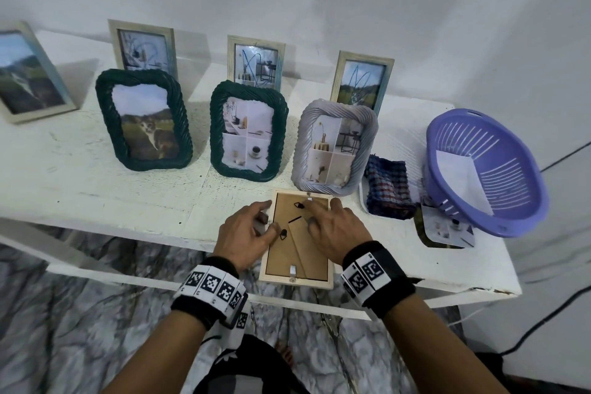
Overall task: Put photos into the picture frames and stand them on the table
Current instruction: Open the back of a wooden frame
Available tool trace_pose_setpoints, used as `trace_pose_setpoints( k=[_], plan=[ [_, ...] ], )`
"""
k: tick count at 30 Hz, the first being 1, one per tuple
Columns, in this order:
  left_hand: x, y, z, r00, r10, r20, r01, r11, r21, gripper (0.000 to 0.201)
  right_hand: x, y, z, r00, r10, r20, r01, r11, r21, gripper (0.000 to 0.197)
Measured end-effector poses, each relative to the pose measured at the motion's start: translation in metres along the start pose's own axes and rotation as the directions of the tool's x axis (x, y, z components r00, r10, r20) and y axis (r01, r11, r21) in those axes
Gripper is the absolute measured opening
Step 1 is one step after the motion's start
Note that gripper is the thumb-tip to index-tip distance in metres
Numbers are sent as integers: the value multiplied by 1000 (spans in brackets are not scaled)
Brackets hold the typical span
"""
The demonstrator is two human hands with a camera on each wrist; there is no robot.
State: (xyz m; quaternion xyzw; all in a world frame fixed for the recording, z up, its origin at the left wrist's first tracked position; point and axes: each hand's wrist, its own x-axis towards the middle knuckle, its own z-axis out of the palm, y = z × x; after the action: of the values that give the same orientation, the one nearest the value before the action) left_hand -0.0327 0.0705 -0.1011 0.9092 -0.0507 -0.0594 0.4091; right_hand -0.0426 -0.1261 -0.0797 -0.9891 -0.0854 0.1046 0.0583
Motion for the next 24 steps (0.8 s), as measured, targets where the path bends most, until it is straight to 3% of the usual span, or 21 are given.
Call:
trace_pose_setpoints(
  k=[3, 8, 10, 16, 24],
  plan=[
    [0, -1, -1, 1000, 7, 16, -7, 1000, -1, 47, -7, -2, -17, 999, 9, -42, -4, 992, 125, 41],
    [2, -1, -4, 998, 37, 44, -38, 999, 29, 48, 2, 8, -16, 984, 162, -71, -133, 943, 304, 23],
    [2, 0, -3, 998, 35, 55, -36, 999, 20, 48, 5, 12, -16, 984, 163, -70, -134, 941, 312, 18],
    [1, -3, -2, 998, 34, 50, -35, 999, 4, 48, 2, 8, -17, 996, 85, -33, -71, 951, 302, 23],
    [3, -8, -1, 996, 78, 41, -79, 996, 29, 50, 9, 6, -17, 989, 145, 7, -138, 925, 355, 22]
  ],
)
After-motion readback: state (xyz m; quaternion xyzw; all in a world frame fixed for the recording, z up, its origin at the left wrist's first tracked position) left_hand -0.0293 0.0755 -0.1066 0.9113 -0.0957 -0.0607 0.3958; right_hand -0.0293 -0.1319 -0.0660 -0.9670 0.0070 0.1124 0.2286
